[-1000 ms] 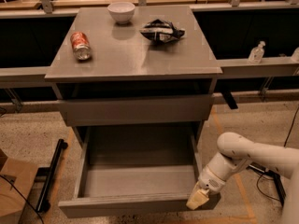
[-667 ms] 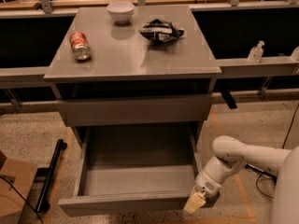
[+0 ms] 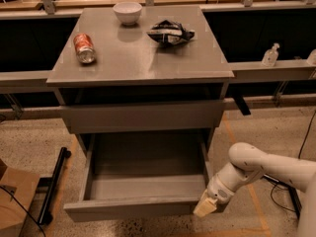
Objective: Close middle drawer
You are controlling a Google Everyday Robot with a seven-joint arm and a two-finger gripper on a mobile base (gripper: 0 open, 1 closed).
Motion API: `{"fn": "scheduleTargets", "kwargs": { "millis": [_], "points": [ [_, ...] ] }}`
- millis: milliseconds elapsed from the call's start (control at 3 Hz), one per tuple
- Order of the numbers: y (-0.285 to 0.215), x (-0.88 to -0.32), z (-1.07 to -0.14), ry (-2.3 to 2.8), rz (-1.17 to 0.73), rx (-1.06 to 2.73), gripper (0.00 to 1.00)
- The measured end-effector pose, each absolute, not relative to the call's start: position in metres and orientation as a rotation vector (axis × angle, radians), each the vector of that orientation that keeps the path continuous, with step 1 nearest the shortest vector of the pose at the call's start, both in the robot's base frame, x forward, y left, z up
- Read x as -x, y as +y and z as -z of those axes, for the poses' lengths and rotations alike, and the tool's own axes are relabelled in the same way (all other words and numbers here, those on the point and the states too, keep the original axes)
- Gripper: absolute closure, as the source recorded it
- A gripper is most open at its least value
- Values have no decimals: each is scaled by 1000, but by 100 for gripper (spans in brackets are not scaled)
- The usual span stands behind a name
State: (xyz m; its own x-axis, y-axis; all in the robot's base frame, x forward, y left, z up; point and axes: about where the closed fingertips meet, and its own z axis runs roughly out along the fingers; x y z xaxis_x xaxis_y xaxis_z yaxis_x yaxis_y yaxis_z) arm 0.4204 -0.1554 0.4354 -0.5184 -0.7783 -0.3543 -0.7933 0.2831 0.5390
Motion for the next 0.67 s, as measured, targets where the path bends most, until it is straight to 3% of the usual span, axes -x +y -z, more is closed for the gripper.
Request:
{"fn": "scheduleTargets", "kwargs": {
  "millis": [667],
  "points": [
    [-155, -429, -433, 2474, -1032, 1515, 100]
  ]
}}
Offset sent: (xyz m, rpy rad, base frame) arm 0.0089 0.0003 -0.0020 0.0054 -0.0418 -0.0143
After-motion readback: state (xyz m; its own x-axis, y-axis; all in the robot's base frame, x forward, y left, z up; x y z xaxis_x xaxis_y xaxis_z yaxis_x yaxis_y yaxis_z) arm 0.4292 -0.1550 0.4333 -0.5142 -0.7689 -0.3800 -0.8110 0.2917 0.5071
